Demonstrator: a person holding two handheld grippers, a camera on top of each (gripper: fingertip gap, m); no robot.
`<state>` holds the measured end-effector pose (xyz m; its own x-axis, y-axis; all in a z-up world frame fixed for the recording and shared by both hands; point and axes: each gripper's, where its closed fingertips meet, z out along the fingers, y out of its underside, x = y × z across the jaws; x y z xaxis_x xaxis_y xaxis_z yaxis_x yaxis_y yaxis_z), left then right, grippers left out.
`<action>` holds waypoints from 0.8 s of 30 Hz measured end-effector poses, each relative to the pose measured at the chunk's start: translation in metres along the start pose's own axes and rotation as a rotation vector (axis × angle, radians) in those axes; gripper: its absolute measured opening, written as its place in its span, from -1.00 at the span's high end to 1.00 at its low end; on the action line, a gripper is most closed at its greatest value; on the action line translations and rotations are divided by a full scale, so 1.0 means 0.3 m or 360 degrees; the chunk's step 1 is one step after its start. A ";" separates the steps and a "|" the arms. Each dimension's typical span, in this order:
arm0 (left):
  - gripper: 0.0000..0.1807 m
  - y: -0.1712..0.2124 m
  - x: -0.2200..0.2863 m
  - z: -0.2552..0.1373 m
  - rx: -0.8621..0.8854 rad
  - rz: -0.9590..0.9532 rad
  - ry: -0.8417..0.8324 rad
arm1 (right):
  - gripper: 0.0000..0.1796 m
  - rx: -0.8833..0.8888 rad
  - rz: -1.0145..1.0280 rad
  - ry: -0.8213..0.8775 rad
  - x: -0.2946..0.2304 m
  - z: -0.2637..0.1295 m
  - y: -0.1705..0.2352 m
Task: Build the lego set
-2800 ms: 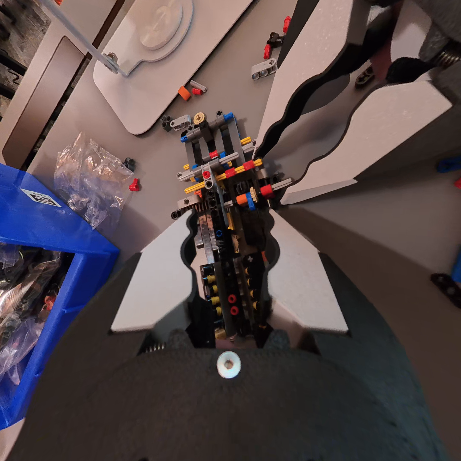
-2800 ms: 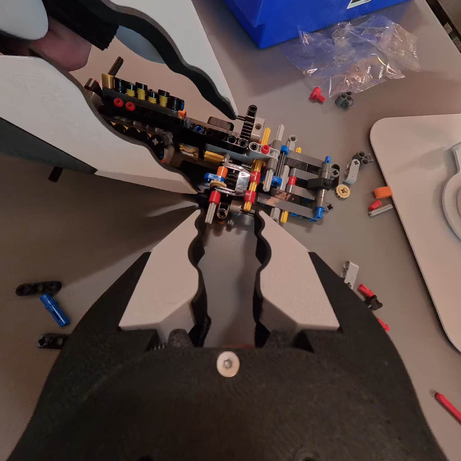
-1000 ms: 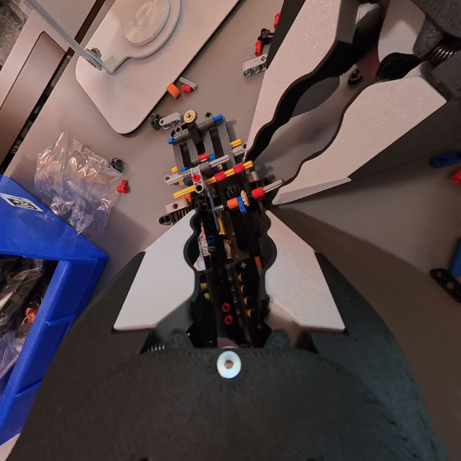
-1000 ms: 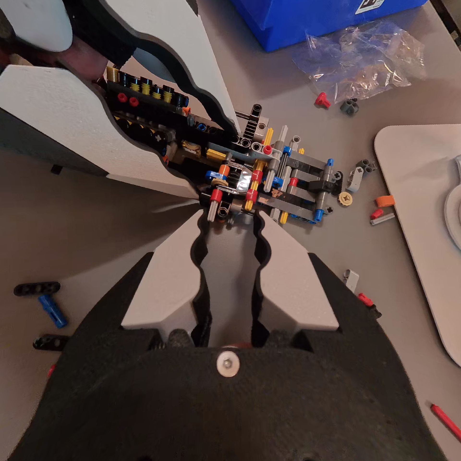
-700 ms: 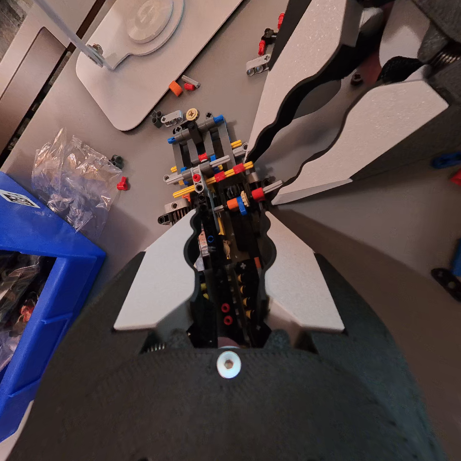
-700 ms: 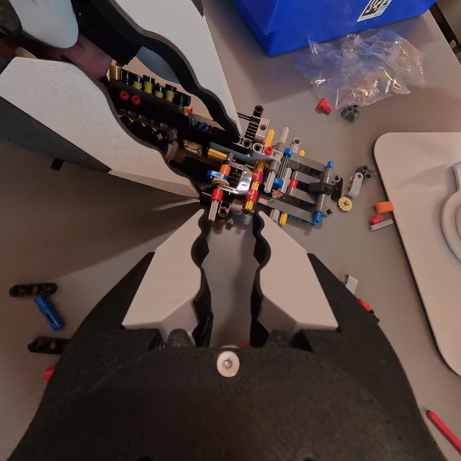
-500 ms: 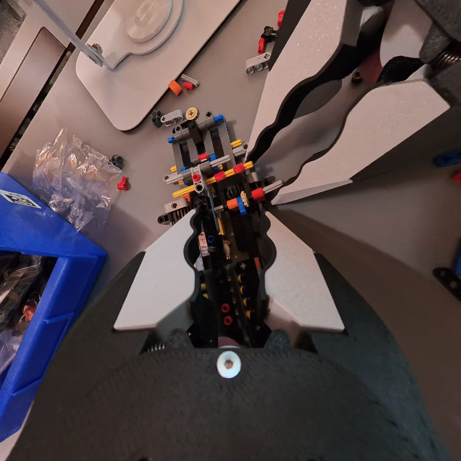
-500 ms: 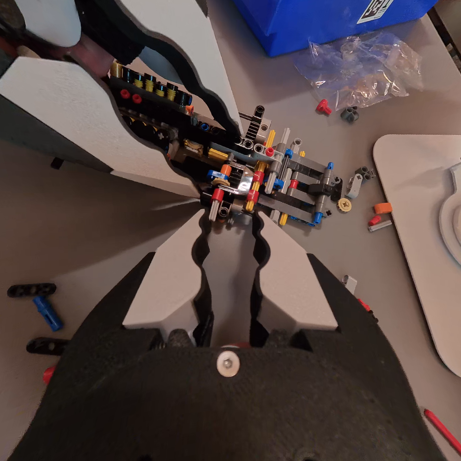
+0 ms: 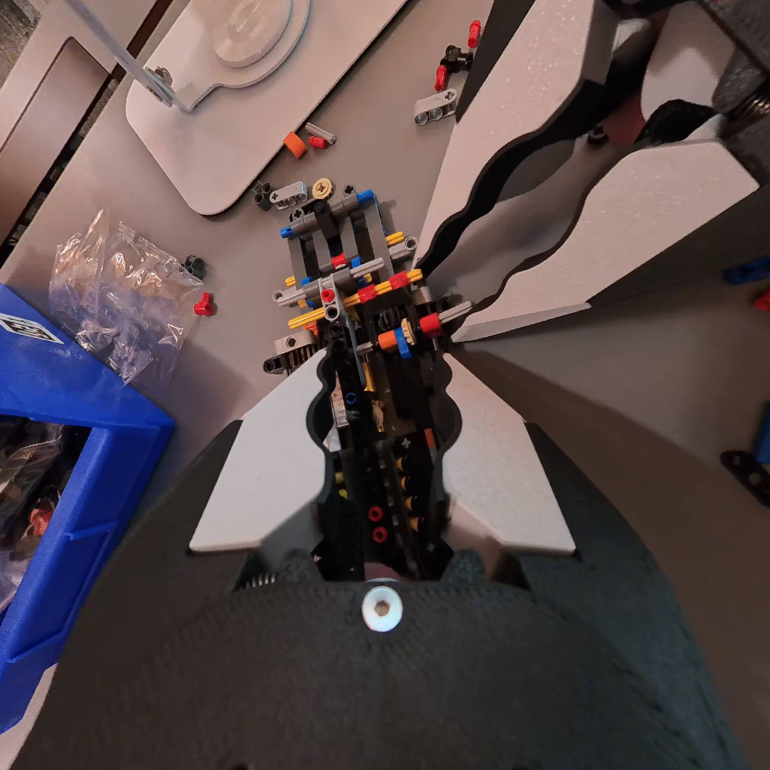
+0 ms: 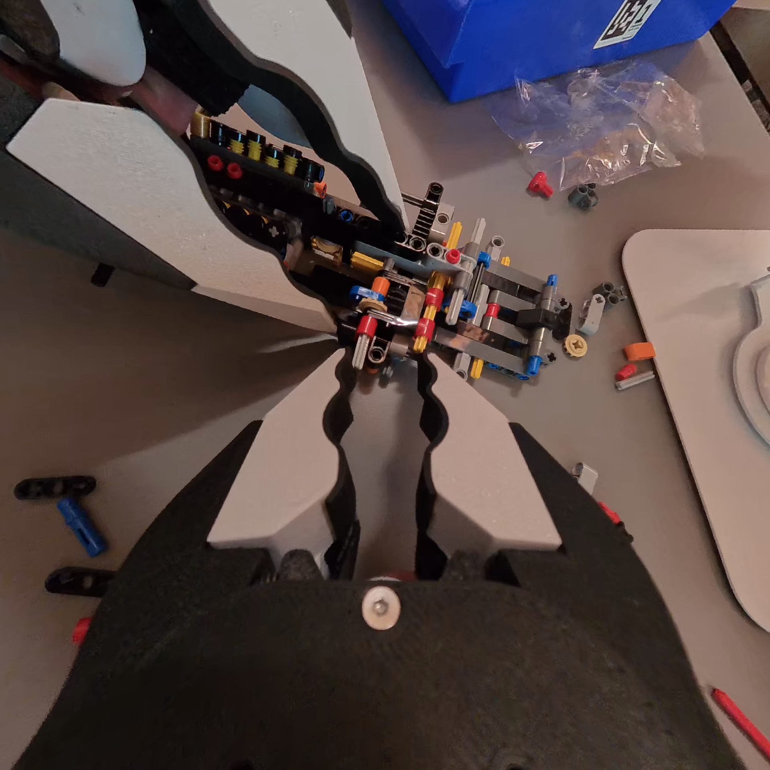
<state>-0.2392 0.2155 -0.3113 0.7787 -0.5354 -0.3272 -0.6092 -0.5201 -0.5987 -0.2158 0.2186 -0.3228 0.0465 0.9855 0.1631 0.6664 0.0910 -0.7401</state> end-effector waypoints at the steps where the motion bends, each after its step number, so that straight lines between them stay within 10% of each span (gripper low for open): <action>1: 0.50 -0.001 0.000 0.000 0.0013 -0.0002 -0.0006 | 0.69 0.0005 0.0008 0.0003 0.003 -0.001 -0.001; 24: 0.56 0.001 -0.004 -0.012 -0.0003 0.0087 -0.0108 | 0.66 -0.0012 0.0011 -0.0042 -0.007 -0.016 0.018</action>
<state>-0.2408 0.2135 -0.3083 0.7525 -0.5169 -0.4080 -0.6513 -0.4927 -0.5771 -0.2088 0.2164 -0.3239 0.0315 0.9896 0.1406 0.6717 0.0831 -0.7361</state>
